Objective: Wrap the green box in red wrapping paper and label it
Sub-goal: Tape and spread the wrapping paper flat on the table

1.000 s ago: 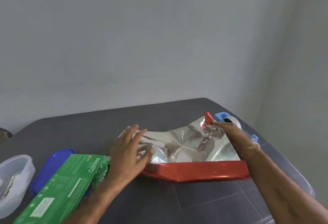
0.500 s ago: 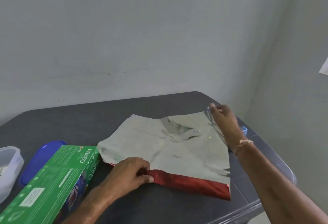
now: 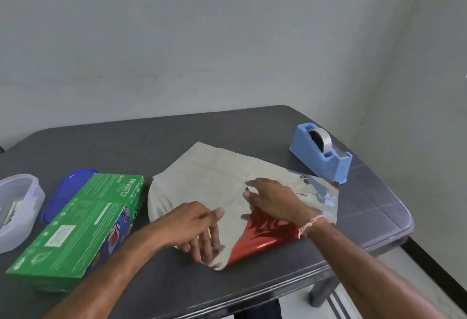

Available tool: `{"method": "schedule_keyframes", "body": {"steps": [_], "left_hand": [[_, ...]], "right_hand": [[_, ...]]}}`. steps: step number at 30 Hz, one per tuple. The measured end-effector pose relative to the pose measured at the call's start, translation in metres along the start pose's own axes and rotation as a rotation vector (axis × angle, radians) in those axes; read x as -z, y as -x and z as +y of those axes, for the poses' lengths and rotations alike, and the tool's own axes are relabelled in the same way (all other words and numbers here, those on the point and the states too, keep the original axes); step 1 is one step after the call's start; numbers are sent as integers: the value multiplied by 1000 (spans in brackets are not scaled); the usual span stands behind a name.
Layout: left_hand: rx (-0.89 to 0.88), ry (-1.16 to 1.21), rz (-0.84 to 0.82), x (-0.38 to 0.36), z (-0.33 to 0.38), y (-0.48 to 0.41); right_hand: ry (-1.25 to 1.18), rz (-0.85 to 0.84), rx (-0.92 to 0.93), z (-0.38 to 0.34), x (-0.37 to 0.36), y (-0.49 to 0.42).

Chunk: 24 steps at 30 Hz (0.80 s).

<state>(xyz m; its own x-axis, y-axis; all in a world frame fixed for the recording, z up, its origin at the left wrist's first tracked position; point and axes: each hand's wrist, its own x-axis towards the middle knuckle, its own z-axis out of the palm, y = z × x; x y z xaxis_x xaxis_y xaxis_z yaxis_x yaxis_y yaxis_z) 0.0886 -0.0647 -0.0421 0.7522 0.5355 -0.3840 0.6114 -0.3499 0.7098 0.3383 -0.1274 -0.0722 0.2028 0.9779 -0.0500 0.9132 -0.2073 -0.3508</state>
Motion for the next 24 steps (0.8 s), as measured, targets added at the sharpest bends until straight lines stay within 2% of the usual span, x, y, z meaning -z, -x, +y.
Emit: {"method": "schedule_keyframes", "body": {"steps": [4, 6, 9, 10, 12, 14, 17, 20, 22, 24], "left_hand": [[-126, -421, 320, 1, -14, -16], [-141, -490, 270, 0, -23, -25], [-58, -547, 134, -10, -29, -27], [-38, -577, 135, -16, -29, -26], [-2, -647, 174, -30, -25, -20], [27, -708, 205, -44, -17, -12], [19, -662, 271, -42, -8, -7], [11, -644, 273, -24, -15, -10], [74, -673, 226, -20, -23, -9], [122, -683, 263, -26, -26, -3]], "right_hand": [[73, -61, 46, 8, -3, -5], [105, -177, 70, 13, -4, -4], [65, -298, 100, 15, 7, 1], [20, -280, 90, 14, 12, 1], [-54, -131, 6, 7, 14, -2], [5, -47, -69, -1, 9, -5], [143, -173, -7, -6, -1, -4], [153, -306, 80, -2, 8, -4], [169, -345, 118, -1, 14, -6], [196, -335, 122, -2, 17, -8]]}}
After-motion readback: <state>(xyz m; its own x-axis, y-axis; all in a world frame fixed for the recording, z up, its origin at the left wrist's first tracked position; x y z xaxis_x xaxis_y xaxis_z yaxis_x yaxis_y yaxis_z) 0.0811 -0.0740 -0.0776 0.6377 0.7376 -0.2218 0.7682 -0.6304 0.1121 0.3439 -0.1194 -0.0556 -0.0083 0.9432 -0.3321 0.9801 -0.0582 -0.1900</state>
